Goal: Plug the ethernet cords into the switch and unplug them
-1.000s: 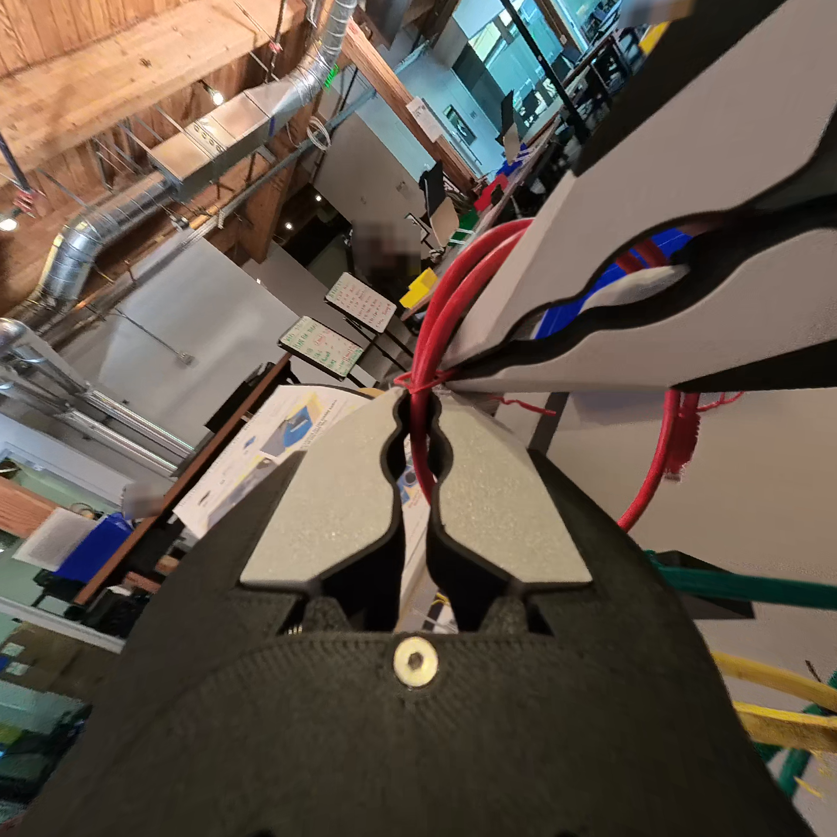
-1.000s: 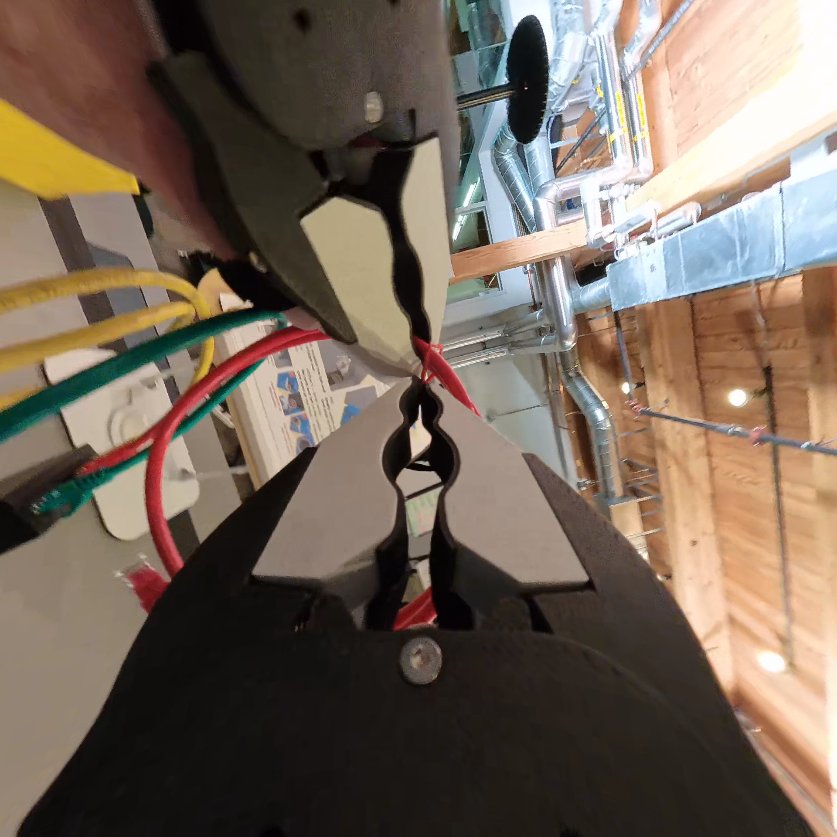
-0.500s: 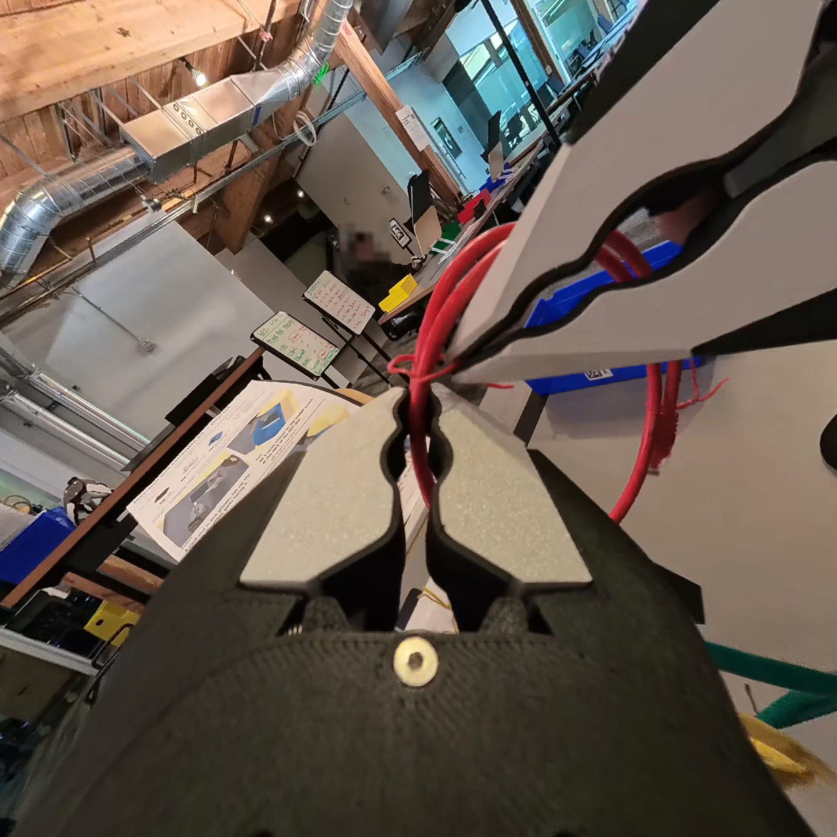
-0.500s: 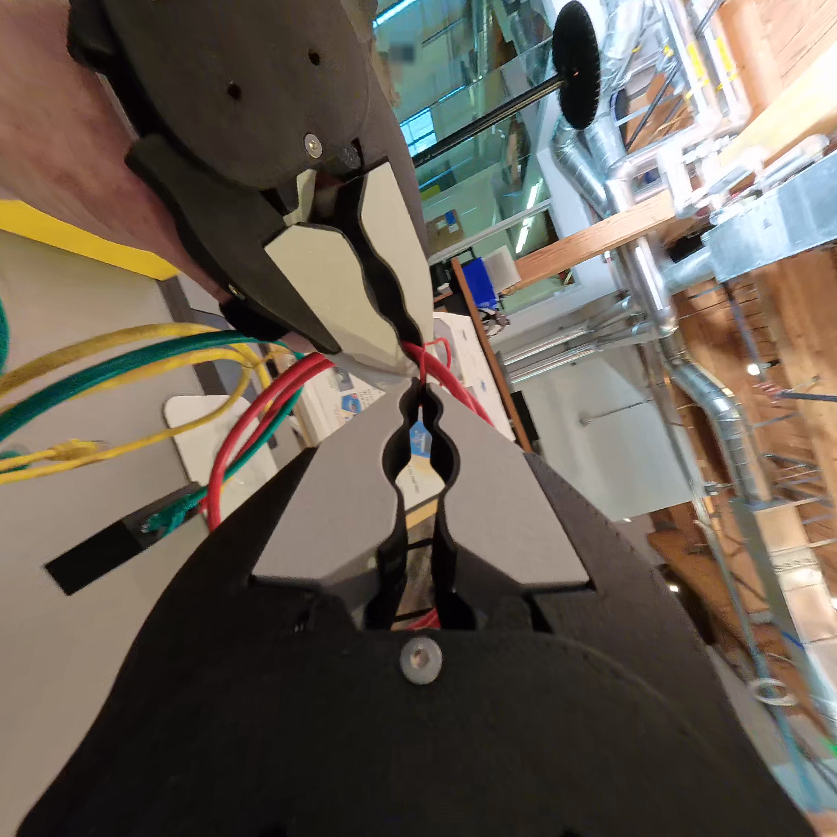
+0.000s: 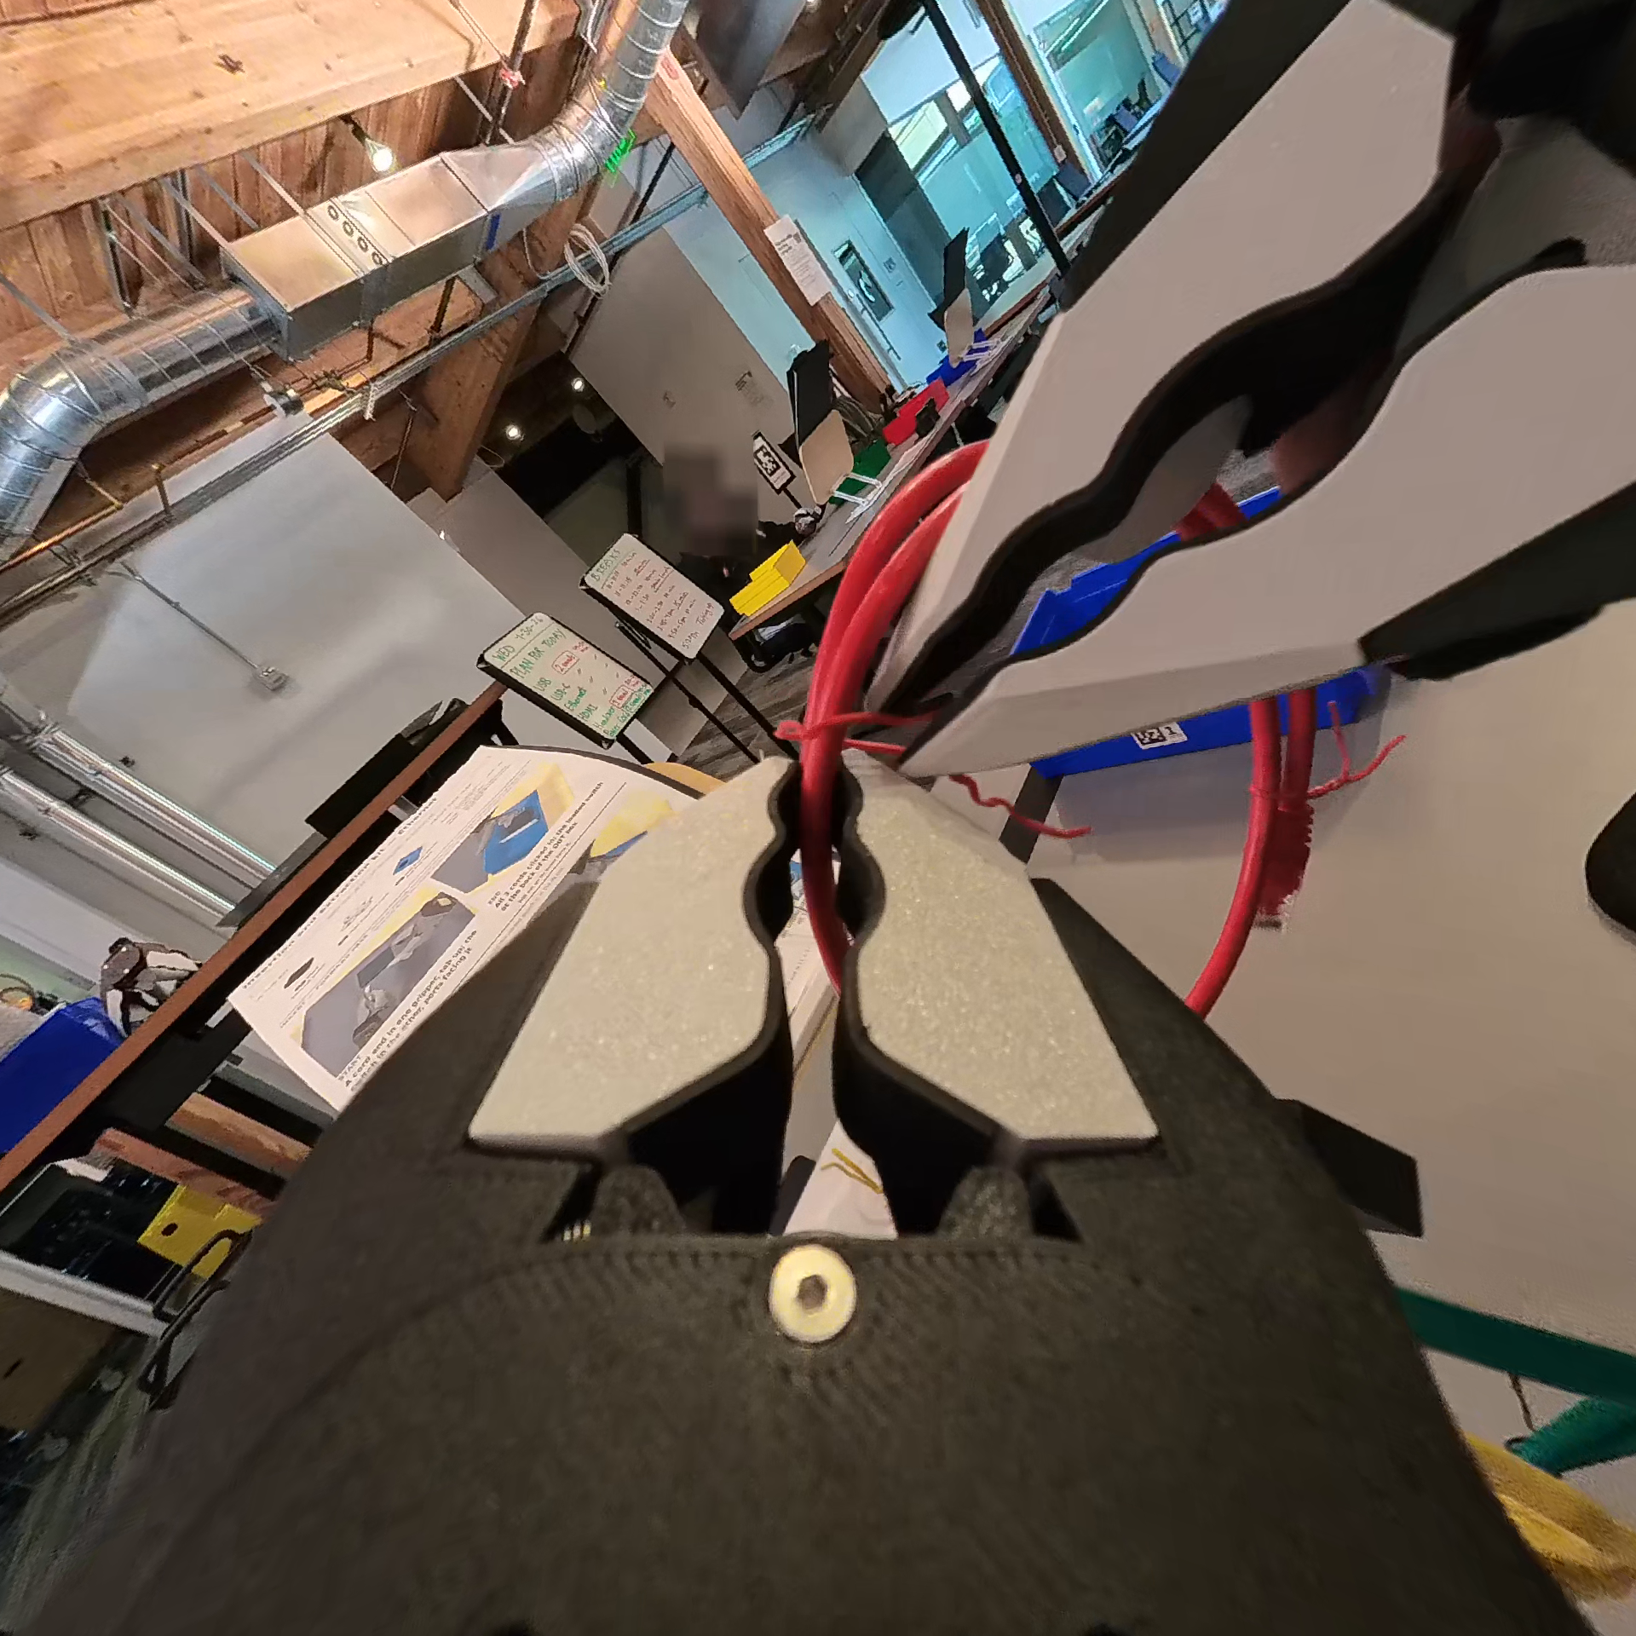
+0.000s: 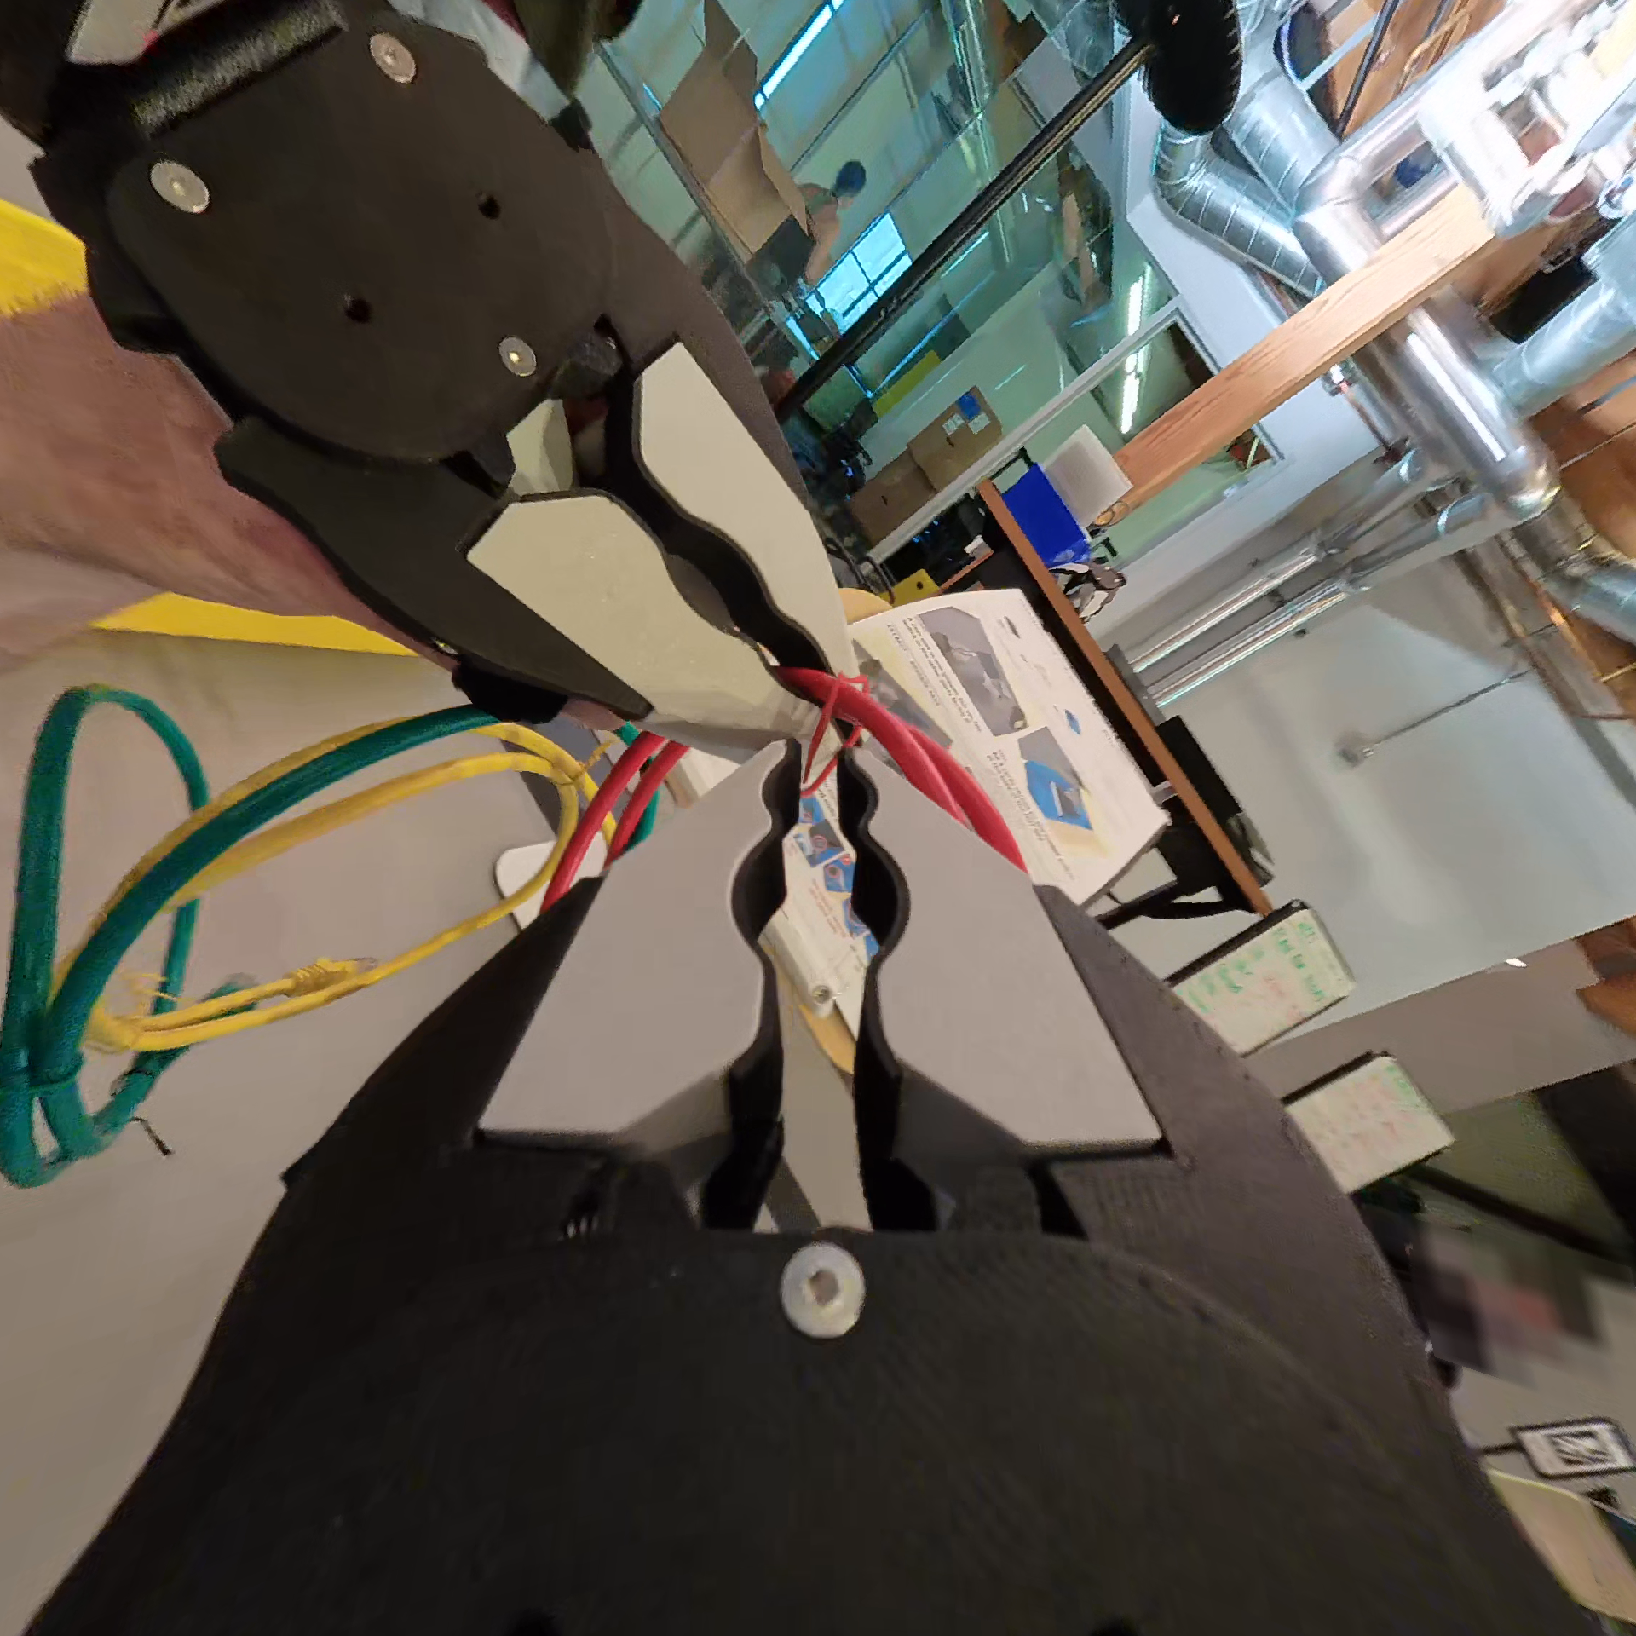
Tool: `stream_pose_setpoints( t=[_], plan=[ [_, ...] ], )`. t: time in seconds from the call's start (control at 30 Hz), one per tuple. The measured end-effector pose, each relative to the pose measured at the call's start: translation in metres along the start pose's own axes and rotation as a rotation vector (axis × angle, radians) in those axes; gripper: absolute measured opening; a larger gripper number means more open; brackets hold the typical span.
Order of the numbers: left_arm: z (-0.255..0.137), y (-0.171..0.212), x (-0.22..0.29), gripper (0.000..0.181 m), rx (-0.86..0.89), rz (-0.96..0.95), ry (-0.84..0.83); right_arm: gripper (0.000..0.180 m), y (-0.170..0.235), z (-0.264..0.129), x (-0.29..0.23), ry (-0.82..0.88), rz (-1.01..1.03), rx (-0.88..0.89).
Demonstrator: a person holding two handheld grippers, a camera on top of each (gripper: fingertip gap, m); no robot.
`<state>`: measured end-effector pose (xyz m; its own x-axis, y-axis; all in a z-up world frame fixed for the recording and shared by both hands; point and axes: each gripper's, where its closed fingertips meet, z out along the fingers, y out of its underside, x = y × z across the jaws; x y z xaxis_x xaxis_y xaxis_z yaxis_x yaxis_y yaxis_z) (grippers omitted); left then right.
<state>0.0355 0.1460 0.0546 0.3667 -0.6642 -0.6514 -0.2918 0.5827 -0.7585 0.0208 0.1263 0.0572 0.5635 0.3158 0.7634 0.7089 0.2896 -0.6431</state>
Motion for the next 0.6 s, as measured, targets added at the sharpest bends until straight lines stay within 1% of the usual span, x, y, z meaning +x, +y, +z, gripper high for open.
stream_pose_setpoints(
  t=[0.17,0.23,0.37,0.43,0.5,0.57,0.6],
  plan=[
    [-0.001,-0.001,-0.001,0.005,0.006,-0.003,-0.004,0.017,-0.001,-0.004,-0.003,-0.021,0.087,0.038],
    [-0.001,-0.002,-0.001,0.005,0.014,-0.003,-0.006,0.02,-0.002,-0.007,-0.003,-0.021,0.144,0.063],
    [-0.001,-0.004,-0.002,0.004,0.026,0.006,-0.02,0.033,-0.005,-0.01,-0.005,-0.07,0.447,0.181],
    [-0.002,-0.007,-0.003,0.004,0.041,0.009,-0.033,0.035,-0.005,-0.01,-0.004,-0.085,0.61,0.258],
    [-0.004,-0.009,-0.005,0.004,0.051,0.008,-0.045,0.048,-0.007,-0.01,0.0,-0.1,0.763,0.347],
    [-0.004,-0.011,-0.006,0.005,0.06,0.015,-0.062,0.049,-0.012,-0.014,0.007,-0.088,0.862,0.447],
    [-0.003,-0.012,-0.005,0.004,0.066,0.013,-0.065,0.049,-0.017,-0.015,0.008,-0.11,0.911,0.494]
  ],
)
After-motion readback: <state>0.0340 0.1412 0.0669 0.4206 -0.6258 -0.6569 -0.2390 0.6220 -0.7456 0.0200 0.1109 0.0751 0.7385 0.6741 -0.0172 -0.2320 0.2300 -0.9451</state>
